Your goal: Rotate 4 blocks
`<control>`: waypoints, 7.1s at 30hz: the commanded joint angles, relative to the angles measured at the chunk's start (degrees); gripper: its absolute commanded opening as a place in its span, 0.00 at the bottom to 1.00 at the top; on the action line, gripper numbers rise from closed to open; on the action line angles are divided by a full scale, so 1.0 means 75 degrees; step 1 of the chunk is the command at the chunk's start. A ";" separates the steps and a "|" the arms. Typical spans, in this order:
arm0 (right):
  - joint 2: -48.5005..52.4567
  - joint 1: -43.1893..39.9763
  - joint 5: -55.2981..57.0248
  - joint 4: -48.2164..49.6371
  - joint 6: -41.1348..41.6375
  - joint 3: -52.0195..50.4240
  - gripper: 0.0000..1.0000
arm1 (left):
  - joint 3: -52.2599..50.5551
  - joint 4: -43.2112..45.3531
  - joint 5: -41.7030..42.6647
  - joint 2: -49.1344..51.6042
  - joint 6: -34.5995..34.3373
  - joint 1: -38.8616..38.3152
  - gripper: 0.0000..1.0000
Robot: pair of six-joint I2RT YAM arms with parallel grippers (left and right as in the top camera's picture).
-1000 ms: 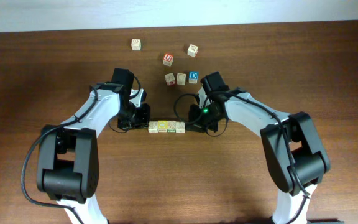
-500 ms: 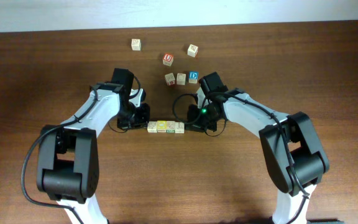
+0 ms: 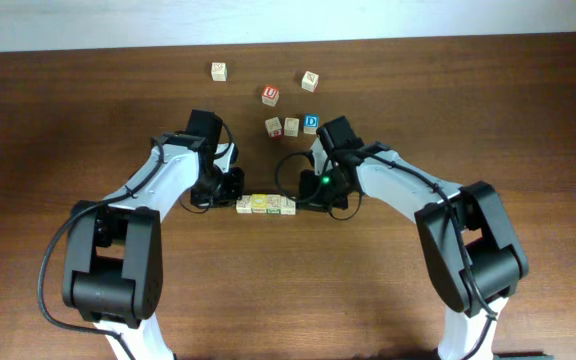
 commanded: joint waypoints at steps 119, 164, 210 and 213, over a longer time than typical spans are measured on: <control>-0.0551 0.2107 0.1376 0.1102 -0.0475 0.1317 0.04 | 0.0799 -0.0323 0.0804 0.0026 0.0009 0.1151 0.00; -0.0551 0.2101 0.1973 0.0335 -0.0533 0.1472 0.19 | 0.0799 -0.0326 0.0746 0.0026 0.0009 0.1151 0.00; -0.0597 0.2515 0.2649 -0.0271 -0.0941 0.2101 0.22 | 0.0799 -0.0321 0.0688 0.0026 0.0009 0.1151 0.00; -0.0597 0.2515 0.2652 -0.0332 -0.1000 0.2218 0.22 | 0.0799 -0.0323 0.0688 0.0026 0.0009 0.1151 0.00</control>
